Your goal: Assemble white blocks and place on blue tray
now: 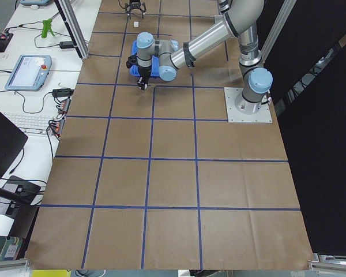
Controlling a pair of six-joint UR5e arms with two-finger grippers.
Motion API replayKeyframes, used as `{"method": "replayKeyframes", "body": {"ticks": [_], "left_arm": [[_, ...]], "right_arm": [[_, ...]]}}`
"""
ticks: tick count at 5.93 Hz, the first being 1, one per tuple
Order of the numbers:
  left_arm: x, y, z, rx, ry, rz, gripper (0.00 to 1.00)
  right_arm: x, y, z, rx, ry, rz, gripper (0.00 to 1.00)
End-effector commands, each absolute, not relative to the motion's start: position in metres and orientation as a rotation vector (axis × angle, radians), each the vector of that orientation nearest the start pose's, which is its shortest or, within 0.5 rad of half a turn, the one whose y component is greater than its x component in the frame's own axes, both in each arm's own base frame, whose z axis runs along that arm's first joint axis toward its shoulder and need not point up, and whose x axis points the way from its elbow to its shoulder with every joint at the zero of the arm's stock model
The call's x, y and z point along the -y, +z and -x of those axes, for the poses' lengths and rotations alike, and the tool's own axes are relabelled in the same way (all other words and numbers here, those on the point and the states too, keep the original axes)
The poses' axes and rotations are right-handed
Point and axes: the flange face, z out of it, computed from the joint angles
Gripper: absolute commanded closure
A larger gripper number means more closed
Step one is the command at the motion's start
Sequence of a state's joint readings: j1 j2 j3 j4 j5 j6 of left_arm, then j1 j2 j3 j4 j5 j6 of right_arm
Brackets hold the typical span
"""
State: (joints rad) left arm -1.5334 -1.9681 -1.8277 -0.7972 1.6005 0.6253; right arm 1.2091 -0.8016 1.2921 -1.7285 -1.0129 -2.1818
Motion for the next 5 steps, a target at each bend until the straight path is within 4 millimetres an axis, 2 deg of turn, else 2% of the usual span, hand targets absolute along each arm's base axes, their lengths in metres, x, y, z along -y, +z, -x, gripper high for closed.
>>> {"method": "replayKeyframes", "body": {"ticks": [1,2,3,5], "left_arm": [[0.589,0.266,0.164,-2.59,-0.214,-1.55,0.94],[0.587,0.26,0.181,-2.369,-0.193,-1.872,0.94],[0.577,0.256,0.216,-2.197,-0.218,-2.113,0.94],[0.563,0.239,0.262,-2.105,-0.193,-2.233,0.94]], "right_arm": [[0.731,0.159,0.081,-1.737,-0.619,1.909,0.01],[0.731,0.152,0.082,-1.737,-0.614,1.901,0.01],[0.732,0.153,0.082,-1.736,-0.616,1.905,0.17],[0.732,0.154,0.082,-1.737,-0.617,1.907,0.46]]}}
